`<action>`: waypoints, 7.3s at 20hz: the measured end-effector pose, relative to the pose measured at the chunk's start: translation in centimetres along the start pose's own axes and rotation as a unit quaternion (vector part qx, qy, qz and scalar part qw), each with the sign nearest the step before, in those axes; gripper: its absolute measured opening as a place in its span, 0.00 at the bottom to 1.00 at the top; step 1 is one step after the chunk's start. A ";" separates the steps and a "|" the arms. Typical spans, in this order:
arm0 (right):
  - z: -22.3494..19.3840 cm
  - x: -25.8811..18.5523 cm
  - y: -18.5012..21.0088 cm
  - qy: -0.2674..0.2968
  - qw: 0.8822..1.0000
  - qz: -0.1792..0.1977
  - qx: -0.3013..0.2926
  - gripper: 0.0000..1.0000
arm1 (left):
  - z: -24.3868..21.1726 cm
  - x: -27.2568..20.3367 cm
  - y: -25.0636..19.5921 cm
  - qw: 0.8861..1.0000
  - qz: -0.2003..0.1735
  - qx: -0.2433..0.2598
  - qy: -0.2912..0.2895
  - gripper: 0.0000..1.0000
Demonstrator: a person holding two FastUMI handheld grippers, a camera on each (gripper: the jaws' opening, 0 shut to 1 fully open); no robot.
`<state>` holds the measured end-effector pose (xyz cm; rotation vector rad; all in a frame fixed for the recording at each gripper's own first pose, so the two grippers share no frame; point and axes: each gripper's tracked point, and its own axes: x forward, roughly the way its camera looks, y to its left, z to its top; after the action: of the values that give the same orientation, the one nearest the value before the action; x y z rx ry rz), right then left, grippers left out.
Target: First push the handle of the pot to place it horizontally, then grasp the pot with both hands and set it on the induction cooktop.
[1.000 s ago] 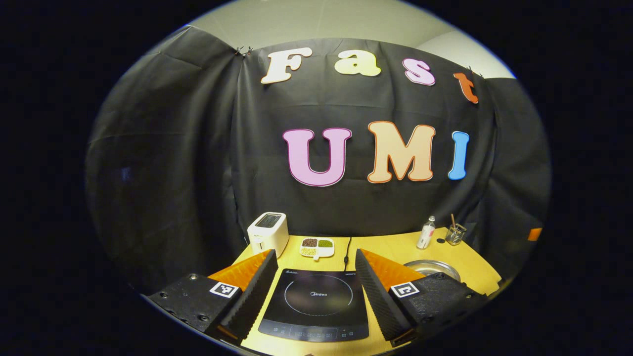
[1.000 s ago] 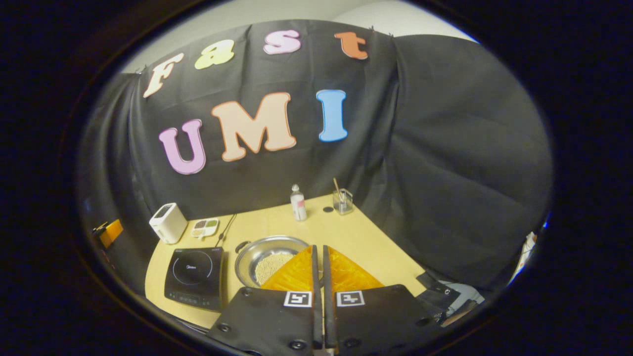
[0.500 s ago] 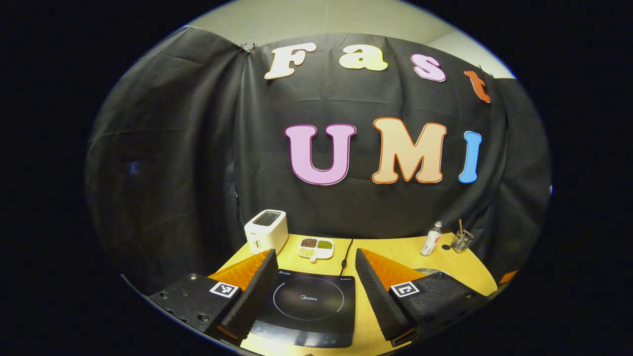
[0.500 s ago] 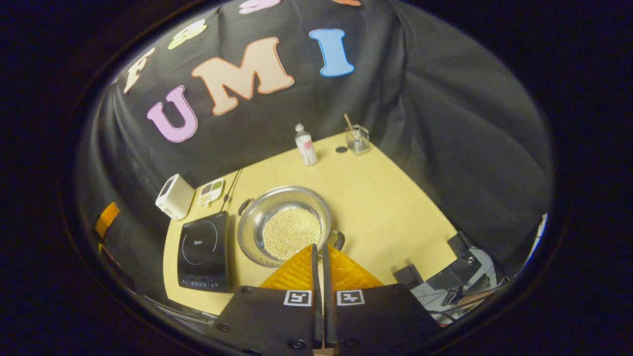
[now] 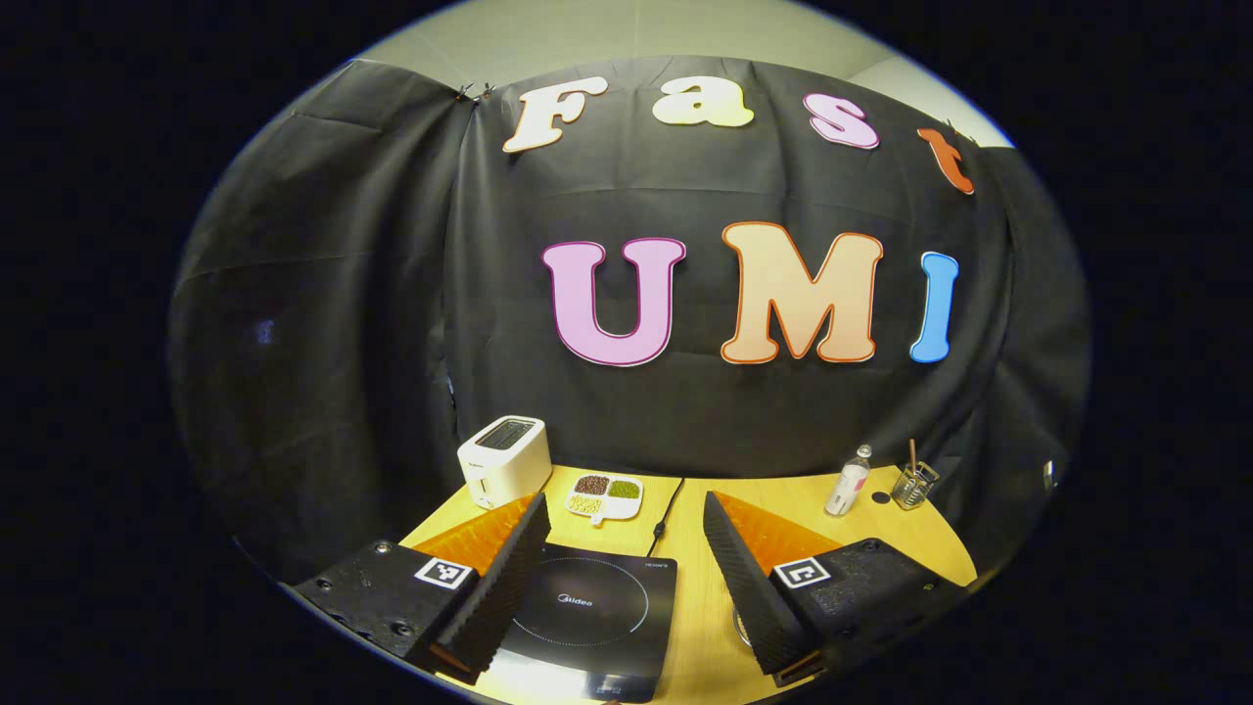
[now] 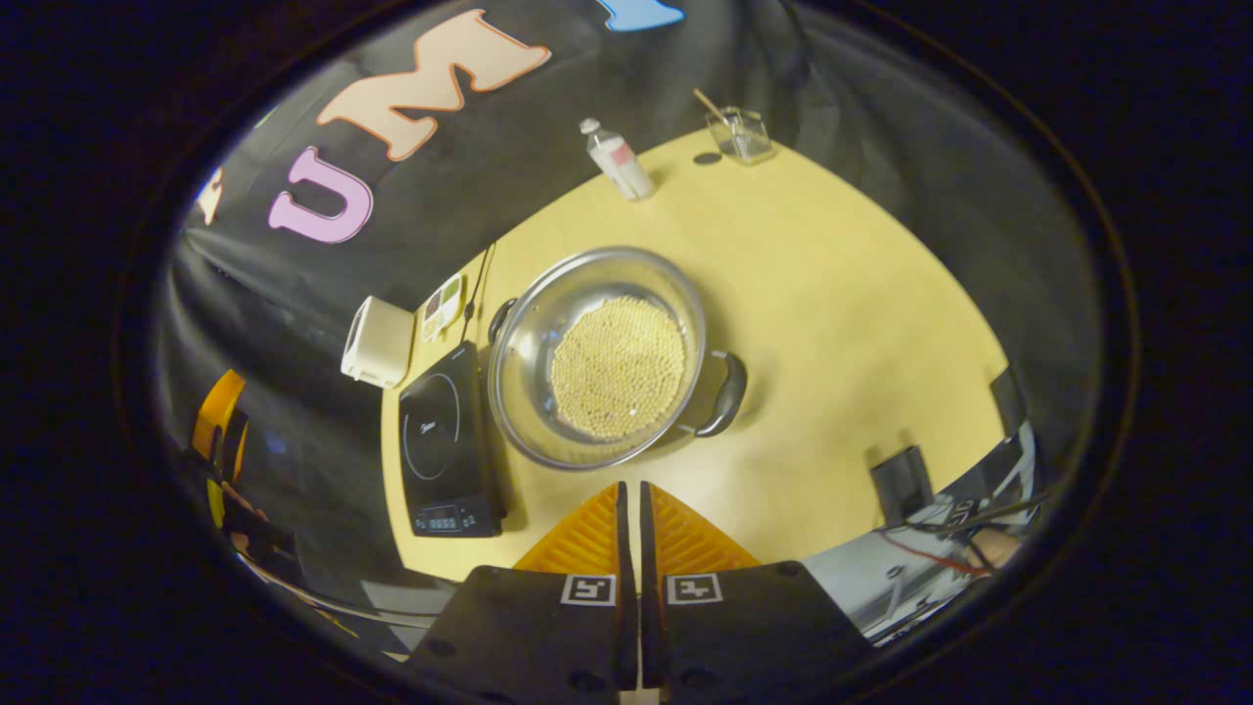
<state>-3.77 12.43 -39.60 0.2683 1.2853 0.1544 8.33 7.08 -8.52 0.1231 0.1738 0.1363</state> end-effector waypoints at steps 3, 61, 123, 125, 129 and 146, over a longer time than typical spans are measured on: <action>-0.8 1.9 -0.7 0.041 0.999 -0.005 -0.005 0.05 | -0.2 0.6 -0.8 1.000 0.003 0.005 0.005 0.96; 11.0 14.0 -10.3 0.091 0.992 -0.075 0.039 0.05 | -9.2 -1.2 -0.7 0.984 0.123 0.016 0.132 0.96; 13.2 17.6 -6.4 0.224 0.970 0.098 -0.011 0.50 | -33.6 8.1 -12.8 0.804 -0.113 -0.070 0.579 0.78; 12.9 17.8 -6.6 0.228 0.969 0.095 -0.016 0.51 | -33.9 8.3 -12.2 0.804 -0.104 -0.058 0.582 0.75; 13.1 17.8 -6.7 0.215 0.971 0.098 -0.027 0.48 | -33.9 8.4 -12.3 0.806 -0.106 -0.059 0.580 0.64; 12.2 12.2 -8.8 0.147 0.982 0.056 -0.102 0.54 | -32.0 4.7 -13.8 0.812 -0.149 -0.038 0.562 0.60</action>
<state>11.03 5.84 -50.20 0.1444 1.5351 0.4321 8.85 -2.28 -42.40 -0.0850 1.3770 -0.1189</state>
